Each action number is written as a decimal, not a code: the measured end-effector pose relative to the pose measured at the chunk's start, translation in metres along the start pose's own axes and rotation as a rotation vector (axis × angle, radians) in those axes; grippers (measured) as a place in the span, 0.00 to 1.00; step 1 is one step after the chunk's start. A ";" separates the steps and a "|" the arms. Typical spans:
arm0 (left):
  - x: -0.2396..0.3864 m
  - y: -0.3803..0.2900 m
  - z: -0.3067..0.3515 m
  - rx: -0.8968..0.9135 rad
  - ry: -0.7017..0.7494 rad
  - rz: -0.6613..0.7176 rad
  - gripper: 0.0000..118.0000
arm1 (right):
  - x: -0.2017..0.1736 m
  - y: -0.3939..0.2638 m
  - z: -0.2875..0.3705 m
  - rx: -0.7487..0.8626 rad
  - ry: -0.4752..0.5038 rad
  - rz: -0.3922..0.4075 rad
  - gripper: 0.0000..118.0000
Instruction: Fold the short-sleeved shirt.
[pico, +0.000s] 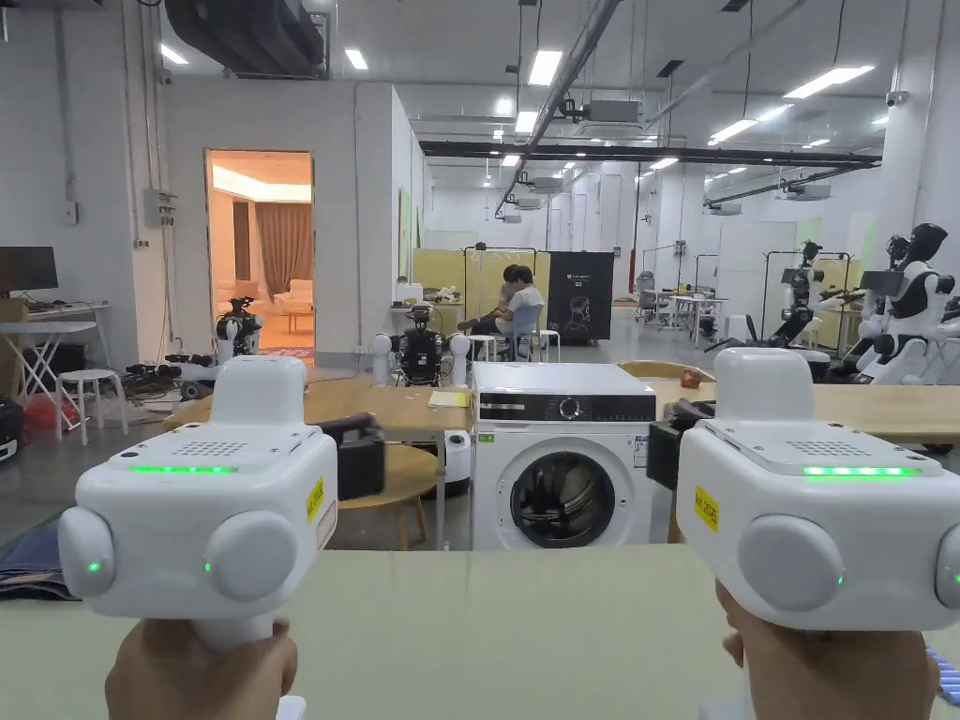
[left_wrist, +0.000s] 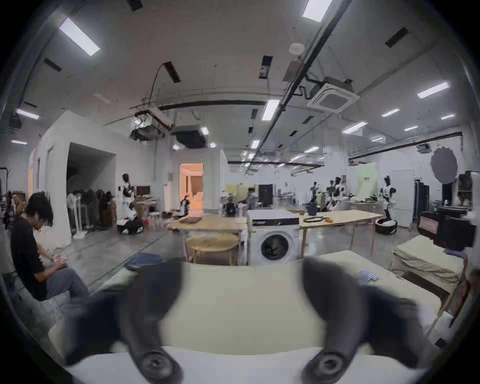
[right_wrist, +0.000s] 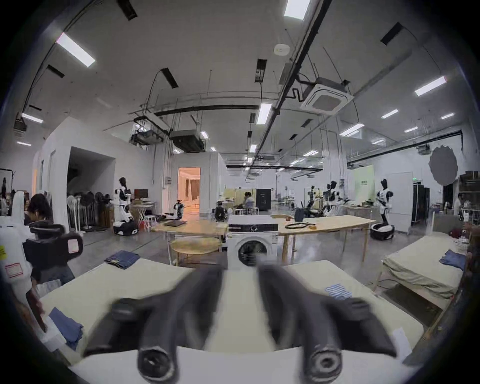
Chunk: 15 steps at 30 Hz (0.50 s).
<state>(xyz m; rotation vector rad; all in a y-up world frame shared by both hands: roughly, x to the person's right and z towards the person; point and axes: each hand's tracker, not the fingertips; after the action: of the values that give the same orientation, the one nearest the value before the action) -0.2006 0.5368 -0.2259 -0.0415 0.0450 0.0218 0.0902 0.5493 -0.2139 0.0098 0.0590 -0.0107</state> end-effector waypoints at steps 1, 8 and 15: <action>0.001 0.000 -0.008 -0.046 0.045 -0.006 1.00 | -0.001 0.001 -0.002 -0.001 -0.018 0.015 0.67; -0.025 -0.019 -0.011 -0.050 -0.119 0.301 1.00 | 0.008 -0.007 -0.006 0.025 -0.041 -0.006 1.00; -0.013 -0.016 -0.015 -0.044 0.024 0.136 1.00 | 0.004 -0.002 -0.004 0.006 -0.065 -0.017 1.00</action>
<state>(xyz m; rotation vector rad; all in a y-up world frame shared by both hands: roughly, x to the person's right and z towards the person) -0.2143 0.5199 -0.2401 -0.0831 0.0711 0.1583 0.0943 0.5476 -0.2183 0.0147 -0.0059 -0.0278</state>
